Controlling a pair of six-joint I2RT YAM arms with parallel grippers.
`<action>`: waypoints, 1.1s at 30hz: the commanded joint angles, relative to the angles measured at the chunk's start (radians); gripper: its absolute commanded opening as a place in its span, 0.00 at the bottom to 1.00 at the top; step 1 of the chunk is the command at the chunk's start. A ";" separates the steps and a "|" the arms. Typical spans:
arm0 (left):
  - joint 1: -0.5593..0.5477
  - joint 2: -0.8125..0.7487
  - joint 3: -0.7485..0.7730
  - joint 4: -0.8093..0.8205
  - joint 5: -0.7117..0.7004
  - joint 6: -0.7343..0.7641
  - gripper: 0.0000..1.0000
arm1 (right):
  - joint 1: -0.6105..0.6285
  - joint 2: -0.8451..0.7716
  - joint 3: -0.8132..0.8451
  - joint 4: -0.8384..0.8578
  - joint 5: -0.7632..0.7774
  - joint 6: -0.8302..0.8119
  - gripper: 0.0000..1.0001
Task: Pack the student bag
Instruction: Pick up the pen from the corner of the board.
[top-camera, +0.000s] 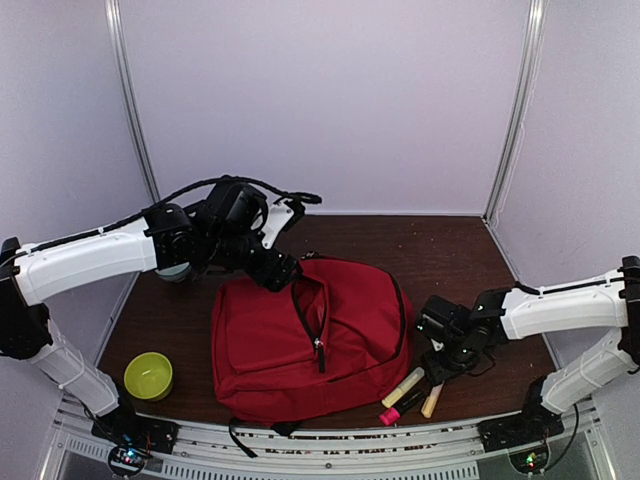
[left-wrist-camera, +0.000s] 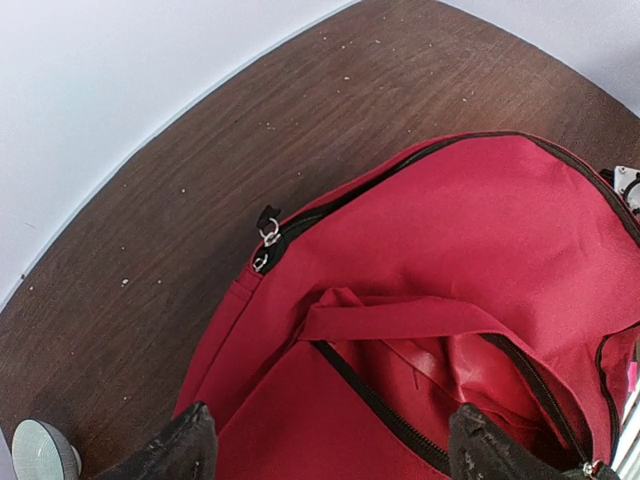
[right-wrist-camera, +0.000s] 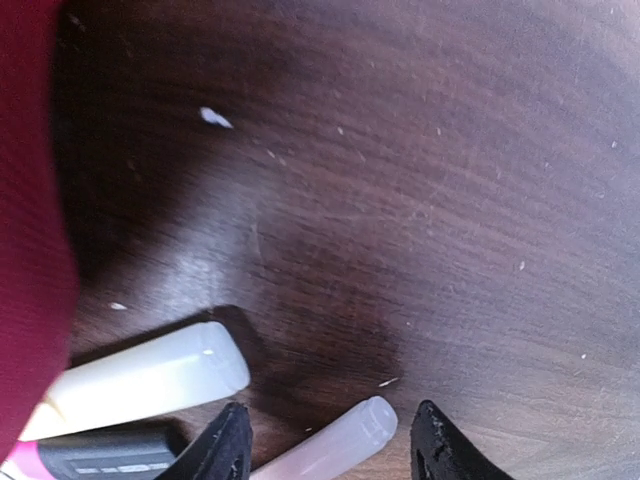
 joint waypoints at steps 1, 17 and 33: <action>-0.001 -0.028 0.014 0.023 -0.012 0.021 0.82 | 0.005 -0.015 0.041 -0.074 0.042 -0.007 0.58; -0.001 -0.018 -0.003 0.043 -0.009 0.036 0.83 | 0.065 0.007 0.004 0.007 -0.090 0.074 0.88; -0.001 -0.008 0.013 0.034 -0.010 0.055 0.83 | 0.045 0.005 -0.016 0.018 -0.084 0.038 0.25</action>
